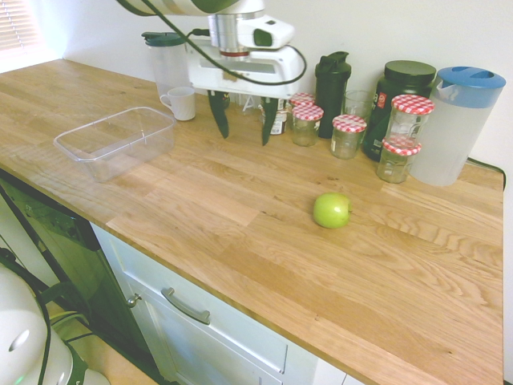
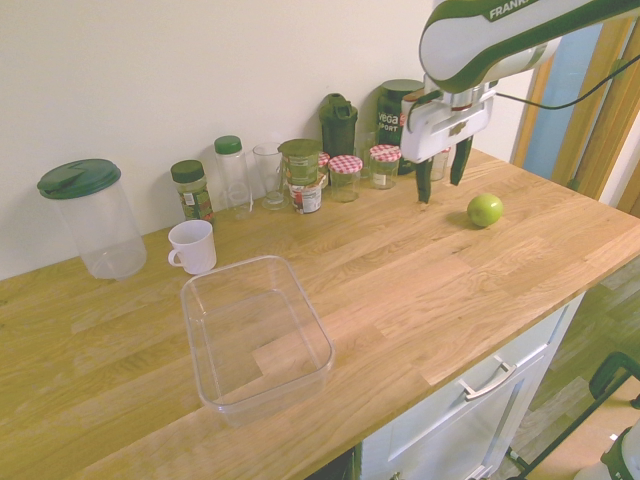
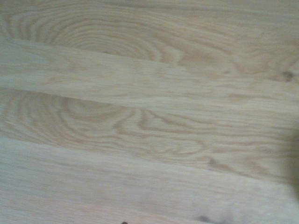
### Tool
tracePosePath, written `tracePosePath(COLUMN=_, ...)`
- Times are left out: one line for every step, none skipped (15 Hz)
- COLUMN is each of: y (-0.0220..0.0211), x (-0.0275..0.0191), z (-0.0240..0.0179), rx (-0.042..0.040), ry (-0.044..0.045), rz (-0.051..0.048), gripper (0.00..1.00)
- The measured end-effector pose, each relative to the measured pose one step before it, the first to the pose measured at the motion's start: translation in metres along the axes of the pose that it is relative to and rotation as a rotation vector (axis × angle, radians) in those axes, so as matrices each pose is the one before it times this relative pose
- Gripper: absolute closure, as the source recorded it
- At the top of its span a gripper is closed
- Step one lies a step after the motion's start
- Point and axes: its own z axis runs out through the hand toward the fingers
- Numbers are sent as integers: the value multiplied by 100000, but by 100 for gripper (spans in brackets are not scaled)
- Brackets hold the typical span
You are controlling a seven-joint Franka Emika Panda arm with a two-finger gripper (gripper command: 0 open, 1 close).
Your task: Put the apple into the container
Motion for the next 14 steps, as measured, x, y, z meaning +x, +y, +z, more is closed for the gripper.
tracePosePath(y=1875, x=1421, z=86, rx=1681, ry=-221, rz=-2091, gripper=0)
tracePosePath(y=1846, x=1261, z=212, rx=2163, ry=-1195, rz=-820, gripper=0)
tracePosePath(y=1733, x=1218, z=134, rx=1641, ry=-1069, rz=-199, gripper=0)
tracePosePath(y=1545, x=1086, z=170, rx=291, ry=-947, rz=-429, gripper=0)
tracePosePath(y=1278, x=884, z=418, rx=-279, ry=-1019, rz=542, gripper=0)
tracePosePath(y=918, x=794, z=675, rx=-471, ry=-775, rz=1616, gripper=0)
tracePosePath(y=670, x=827, z=903, rx=-475, ry=-112, rz=1959, gripper=0)
tracePosePath(y=425, x=748, z=1090, rx=-430, ry=277, rz=1493, gripper=0)
tracePosePath(y=257, x=636, z=1096, rx=-451, ry=390, rz=1192, gripper=0)
tracePosePath(y=131, x=497, z=1009, rx=-516, ry=70, rz=816, gripper=0)
tracePosePath(y=-83, x=361, z=757, rx=-459, ry=-63, rz=225, gripper=0)
tracePosePath(y=-65, x=279, z=556, rx=-558, ry=-169, rz=444, gripper=0)
tracePosePath(y=40, x=326, z=463, rx=-594, ry=262, rz=830, gripper=0)
tracePosePath(y=151, x=394, z=405, rx=-824, ry=301, rz=698, gripper=0)
